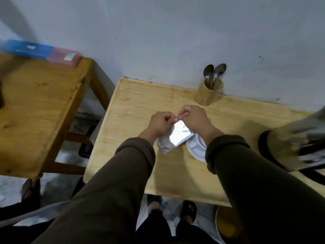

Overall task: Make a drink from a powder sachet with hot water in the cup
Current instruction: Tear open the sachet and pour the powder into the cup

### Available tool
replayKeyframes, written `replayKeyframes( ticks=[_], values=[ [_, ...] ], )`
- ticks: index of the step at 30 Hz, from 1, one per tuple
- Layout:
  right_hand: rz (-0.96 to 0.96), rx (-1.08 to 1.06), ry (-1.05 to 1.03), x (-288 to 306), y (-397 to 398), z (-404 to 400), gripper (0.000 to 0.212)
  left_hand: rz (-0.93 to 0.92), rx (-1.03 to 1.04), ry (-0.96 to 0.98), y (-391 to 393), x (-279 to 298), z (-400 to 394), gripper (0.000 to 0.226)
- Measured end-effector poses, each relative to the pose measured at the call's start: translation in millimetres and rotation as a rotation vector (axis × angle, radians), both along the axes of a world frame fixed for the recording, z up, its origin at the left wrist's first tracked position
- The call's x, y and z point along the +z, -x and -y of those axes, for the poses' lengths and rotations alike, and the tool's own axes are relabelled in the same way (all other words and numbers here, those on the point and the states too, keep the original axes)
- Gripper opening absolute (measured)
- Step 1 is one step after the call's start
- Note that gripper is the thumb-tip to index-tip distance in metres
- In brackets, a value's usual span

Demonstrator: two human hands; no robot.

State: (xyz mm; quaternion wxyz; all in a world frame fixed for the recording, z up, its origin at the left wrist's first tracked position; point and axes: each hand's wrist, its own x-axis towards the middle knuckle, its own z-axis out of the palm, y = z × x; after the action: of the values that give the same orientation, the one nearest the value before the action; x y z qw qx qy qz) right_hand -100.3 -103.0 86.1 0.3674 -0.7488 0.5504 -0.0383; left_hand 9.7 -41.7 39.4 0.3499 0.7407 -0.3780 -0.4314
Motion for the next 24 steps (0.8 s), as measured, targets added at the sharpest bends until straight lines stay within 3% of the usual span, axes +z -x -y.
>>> replayKeyframes(
  ticks=[9, 19, 24],
  values=[
    [0.028, 0.086, 0.144, 24, 39, -4, 0.019, 0.079, -0.016, 0.077, 40, 27, -1, 0.022],
    [0.077, 0.287, 0.426, 35, 86, -9, 0.007, 0.079, 0.079, 0.029, 91, 63, 0, 0.018],
    [0.148, 0.35, 0.402, 40, 104, -17, 0.007, 0.061, 0.167, 0.007, 105, 68, 1, 0.022]
  ],
)
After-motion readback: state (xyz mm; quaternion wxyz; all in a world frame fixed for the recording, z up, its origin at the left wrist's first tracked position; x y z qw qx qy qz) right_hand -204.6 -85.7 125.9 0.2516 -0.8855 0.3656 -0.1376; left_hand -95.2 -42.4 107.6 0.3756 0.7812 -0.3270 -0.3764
